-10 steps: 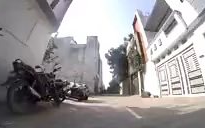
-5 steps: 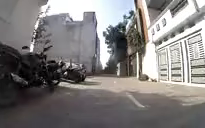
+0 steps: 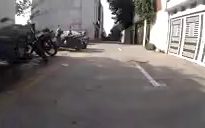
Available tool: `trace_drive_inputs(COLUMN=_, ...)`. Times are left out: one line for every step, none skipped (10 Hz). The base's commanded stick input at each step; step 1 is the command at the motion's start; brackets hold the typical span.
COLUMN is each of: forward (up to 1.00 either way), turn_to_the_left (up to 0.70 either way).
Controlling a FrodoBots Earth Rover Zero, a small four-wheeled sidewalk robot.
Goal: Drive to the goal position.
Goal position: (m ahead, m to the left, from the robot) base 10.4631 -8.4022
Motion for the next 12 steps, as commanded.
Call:
trace_drive_inputs(forward=0.7, turn_to_the_left=0.0)
trace_drive_inputs(forward=0.7, turn_to_the_left=0.0)
trace_drive_inputs(forward=0.7, turn_to_the_left=0.0)
trace_drive_inputs(forward=0.7, turn_to_the_left=0.0)
trace_drive_inputs(forward=0.7, turn_to_the_left=-0.19)
trace_drive_inputs(forward=0.7, turn_to_the_left=-0.35)
trace_drive_inputs(forward=0.7, turn_to_the_left=-0.35)
trace_drive_inputs(forward=0.7, turn_to_the_left=-0.35)
trace_drive_inputs(forward=0.85, turn_to_the_left=-0.34)
trace_drive_inputs(forward=0.85, turn_to_the_left=-0.34)
trace_drive_inputs(forward=0.85, turn_to_the_left=-0.34)
trace_drive_inputs(forward=0.85, turn_to_the_left=-0.34)
